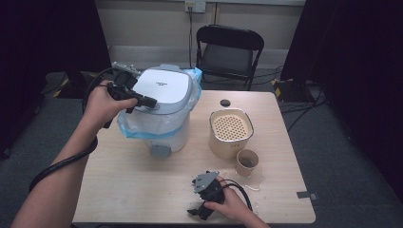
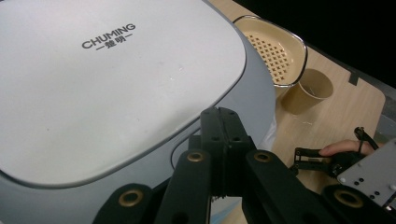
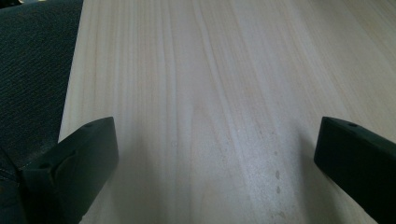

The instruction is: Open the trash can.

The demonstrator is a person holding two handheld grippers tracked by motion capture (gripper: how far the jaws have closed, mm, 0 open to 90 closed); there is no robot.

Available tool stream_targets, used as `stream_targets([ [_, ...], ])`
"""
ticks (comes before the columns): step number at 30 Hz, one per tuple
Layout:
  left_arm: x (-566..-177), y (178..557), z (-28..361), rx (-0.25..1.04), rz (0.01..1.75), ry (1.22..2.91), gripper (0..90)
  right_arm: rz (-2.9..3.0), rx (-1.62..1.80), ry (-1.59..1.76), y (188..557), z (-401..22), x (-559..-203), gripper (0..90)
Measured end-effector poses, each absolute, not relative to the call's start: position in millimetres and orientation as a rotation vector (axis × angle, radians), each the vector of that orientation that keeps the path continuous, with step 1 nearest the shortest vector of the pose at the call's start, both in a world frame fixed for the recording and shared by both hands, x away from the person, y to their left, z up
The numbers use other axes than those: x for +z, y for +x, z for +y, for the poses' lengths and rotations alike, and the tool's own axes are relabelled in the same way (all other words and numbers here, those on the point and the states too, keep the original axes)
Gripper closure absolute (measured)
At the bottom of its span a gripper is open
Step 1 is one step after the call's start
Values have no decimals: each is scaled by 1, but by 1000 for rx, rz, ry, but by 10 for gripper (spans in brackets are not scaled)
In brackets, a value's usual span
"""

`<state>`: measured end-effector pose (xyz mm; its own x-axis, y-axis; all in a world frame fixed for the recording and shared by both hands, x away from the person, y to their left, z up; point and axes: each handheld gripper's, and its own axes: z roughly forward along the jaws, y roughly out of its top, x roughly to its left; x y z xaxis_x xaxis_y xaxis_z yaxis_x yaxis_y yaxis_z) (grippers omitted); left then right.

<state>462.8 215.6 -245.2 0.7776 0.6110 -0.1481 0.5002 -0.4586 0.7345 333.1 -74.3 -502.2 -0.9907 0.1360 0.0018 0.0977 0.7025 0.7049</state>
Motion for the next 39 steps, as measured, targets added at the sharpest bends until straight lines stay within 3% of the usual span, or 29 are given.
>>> stream_targets([
  [39,-252,449,223,144,804,2126,884,2847,1178,194,333,-74,-502,0],
])
